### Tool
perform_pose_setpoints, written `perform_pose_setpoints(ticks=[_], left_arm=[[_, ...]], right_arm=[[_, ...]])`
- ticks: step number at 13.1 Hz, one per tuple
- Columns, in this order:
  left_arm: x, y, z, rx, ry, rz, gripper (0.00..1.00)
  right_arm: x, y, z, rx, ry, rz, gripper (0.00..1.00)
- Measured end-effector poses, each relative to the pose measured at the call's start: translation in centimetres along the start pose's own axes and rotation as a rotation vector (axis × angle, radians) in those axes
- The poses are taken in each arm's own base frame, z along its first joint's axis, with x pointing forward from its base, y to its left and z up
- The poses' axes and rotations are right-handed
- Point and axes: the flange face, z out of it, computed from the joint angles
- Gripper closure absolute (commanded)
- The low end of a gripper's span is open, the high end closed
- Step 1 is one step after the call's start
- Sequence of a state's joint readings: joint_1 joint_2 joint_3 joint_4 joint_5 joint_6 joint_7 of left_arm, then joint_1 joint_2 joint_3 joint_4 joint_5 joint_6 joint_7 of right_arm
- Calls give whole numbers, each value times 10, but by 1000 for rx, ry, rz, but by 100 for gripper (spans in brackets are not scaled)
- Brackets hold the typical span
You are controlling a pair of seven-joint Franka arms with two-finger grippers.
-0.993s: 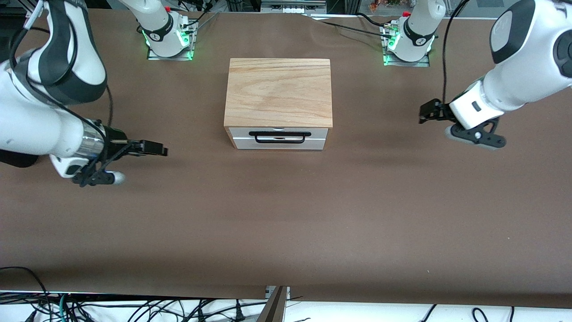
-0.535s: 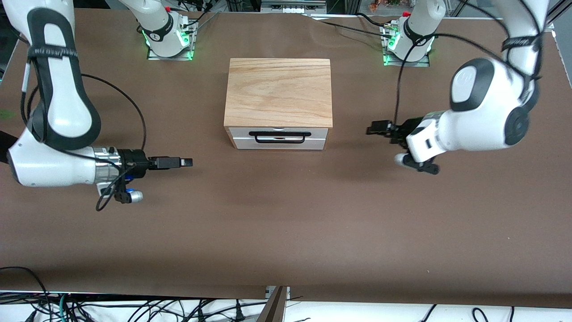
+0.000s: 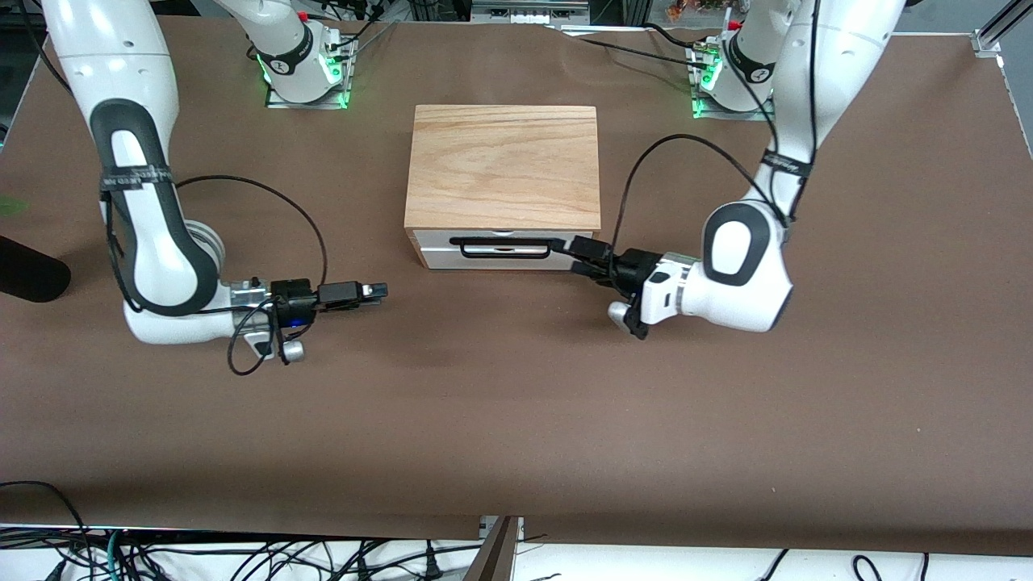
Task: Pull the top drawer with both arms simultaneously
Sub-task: 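Move the left gripper and the right gripper toward the drawer handle ends, then close the left gripper and the right gripper on the black handle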
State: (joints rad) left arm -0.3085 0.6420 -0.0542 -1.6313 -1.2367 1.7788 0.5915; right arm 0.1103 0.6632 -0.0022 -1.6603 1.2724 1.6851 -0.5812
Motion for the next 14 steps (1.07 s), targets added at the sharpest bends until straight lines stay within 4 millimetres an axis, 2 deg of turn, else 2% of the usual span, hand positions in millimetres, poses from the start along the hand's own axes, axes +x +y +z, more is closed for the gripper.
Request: perform_pose_setpoints(ticks=[1, 4, 5, 6, 7, 10, 14], left_arm=[[0, -8, 6, -19, 3, 29, 10], [2, -31, 13, -65, 34, 121, 15], [2, -41, 18, -88, 47, 140, 34], [2, -49, 23, -102, 52, 153, 65], [1, -55, 27, -109, 53, 167, 71], [-3, -57, 33, -126, 36, 182, 71], [-11, -65, 39, -144, 13, 164, 71]], right_arm=[[-3, 11, 15, 42, 5, -20, 0], [-14, 26, 63, 145, 20, -67, 0], [-18, 28, 77, 167, 22, -78, 0], [-21, 29, 89, 189, 28, -84, 0], [-25, 31, 100, 213, 40, -89, 0], [-39, 40, 125, 257, 59, -105, 0], [-55, 53, 140, 270, 41, -124, 1]])
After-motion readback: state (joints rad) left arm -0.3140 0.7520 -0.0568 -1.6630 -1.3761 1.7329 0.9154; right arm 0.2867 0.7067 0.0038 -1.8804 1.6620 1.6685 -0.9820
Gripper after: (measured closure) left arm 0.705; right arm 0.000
